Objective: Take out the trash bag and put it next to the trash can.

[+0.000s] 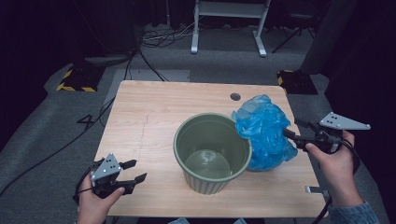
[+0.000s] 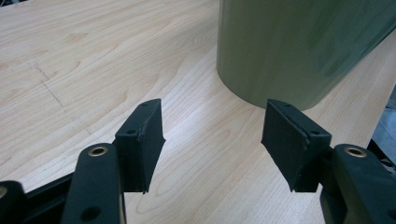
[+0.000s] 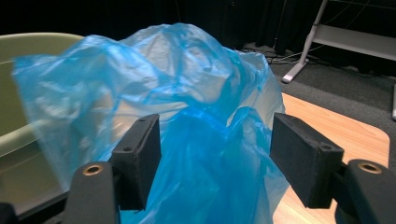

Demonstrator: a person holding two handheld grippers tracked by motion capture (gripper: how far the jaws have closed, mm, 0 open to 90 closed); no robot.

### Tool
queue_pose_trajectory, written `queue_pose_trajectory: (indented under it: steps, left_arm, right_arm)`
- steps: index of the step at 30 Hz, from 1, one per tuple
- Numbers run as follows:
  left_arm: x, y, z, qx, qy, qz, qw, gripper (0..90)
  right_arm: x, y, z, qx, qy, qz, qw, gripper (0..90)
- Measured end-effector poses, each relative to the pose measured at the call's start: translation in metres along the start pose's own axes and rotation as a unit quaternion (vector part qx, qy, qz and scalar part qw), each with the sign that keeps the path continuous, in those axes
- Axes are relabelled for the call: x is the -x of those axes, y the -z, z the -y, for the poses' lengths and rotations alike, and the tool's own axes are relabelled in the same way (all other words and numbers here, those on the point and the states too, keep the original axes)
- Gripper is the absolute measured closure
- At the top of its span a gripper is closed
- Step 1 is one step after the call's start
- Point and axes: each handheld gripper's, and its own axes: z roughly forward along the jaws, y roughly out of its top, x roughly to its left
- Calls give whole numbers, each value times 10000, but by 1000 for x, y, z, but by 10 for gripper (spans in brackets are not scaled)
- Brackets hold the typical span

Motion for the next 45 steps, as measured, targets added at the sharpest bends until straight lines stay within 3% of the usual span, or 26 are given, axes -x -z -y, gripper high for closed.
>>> queue_pose_trajectory:
  steps: [11,19,32,45]
  left_arm:
    - [-2,-3,1,-167,-110,-80,9998,381]
    - [-4,-3,5,-234,-32,-160,9996,376]
    - [-11,-8,17,-463,28,-285,9985,356]
    - [-21,-12,34,-742,192,-402,9962,329]
  right_arm:
    - [0,35,19,-81,-8,156,9998,319]
    - [5,49,40,-296,-22,253,9992,313]
    - [14,51,84,-725,-42,315,9969,314]
    - [26,36,135,-1150,-300,273,9925,319]
